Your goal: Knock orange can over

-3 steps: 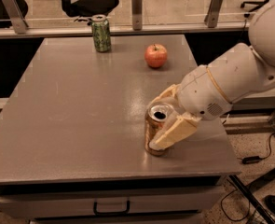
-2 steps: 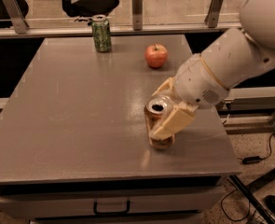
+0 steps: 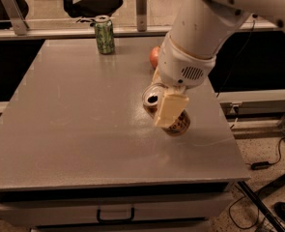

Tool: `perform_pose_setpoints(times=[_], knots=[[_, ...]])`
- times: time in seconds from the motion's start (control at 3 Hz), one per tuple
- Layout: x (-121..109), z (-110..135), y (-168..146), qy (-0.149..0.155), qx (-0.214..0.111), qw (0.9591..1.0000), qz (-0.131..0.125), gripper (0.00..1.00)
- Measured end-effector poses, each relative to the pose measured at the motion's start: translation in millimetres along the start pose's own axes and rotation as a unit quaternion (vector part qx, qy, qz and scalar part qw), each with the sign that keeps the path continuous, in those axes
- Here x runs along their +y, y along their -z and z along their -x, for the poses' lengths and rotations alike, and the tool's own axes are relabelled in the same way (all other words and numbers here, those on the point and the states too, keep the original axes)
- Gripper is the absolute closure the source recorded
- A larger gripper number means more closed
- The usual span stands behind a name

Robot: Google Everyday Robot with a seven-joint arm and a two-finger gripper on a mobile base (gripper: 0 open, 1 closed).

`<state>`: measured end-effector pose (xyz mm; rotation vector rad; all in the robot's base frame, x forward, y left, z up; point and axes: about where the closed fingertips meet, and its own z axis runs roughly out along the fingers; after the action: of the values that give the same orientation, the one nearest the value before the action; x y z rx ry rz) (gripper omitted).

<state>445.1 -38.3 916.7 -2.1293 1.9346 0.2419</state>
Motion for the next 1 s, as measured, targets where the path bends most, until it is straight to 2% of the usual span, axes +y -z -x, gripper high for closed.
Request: perform_pose_setpoints(times=[0.33, 0.67, 1.0], knots=[[-8, 0, -4, 0.023, 0.062, 0.9978, -0.002, 1.00], [-14, 2, -19, 0.047, 0.117, 0.9920, 0.004, 1.00], [-18, 5, -36, 0.076, 0.166, 0.9831, 0.013, 1.00]])
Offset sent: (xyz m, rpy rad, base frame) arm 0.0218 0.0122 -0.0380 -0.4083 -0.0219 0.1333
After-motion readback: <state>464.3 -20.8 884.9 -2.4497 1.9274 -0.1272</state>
